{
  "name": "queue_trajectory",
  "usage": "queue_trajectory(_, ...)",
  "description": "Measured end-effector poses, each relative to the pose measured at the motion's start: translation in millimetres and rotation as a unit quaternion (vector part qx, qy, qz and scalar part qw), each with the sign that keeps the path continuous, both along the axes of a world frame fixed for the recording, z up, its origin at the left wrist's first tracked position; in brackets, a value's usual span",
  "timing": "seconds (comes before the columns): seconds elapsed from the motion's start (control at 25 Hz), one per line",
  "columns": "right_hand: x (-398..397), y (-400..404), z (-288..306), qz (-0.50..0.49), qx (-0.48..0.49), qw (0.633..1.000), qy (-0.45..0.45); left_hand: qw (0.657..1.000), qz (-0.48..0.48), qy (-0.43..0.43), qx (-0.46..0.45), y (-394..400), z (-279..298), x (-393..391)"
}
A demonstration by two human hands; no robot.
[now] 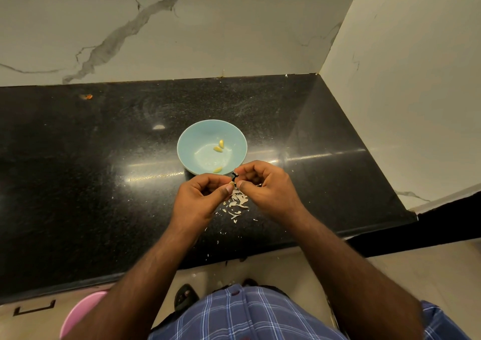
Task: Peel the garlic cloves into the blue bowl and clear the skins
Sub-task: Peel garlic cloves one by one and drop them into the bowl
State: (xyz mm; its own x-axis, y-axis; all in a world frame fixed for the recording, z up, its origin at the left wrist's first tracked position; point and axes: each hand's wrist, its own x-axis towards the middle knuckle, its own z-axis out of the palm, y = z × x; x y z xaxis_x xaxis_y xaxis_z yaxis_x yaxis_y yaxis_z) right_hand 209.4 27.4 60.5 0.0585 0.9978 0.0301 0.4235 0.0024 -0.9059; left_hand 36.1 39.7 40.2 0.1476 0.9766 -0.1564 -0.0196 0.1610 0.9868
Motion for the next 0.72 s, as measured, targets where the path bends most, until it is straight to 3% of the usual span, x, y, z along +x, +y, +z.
queue_trajectory(0.24, -0.2, 2.5, -2.0, 0.013, -0.004, 1.0, 0.003, 0.997, -0.022, 0.069, 0.039, -2.4, 3.4, 0.2)
queue_trajectory(0.4, -0.8, 1.7, -1.7, 0.026, 0.019, 0.999, -0.042, 0.993, -0.038, 0.1, 0.057, -2.9, 2.4, 0.2)
queue_trajectory(0.56, -5.6, 1.2, -2.8, 0.051, 0.063, 0.99, -0.112, 0.991, -0.039, 0.107, 0.069, -3.6, 2.2, 1.2)
queue_trajectory(0.72, -3.9, 3.2, -3.5, 0.048, 0.031, 0.994, -0.097, 0.996, -0.033, 0.061, 0.053, -0.4, 1.0, 1.6)
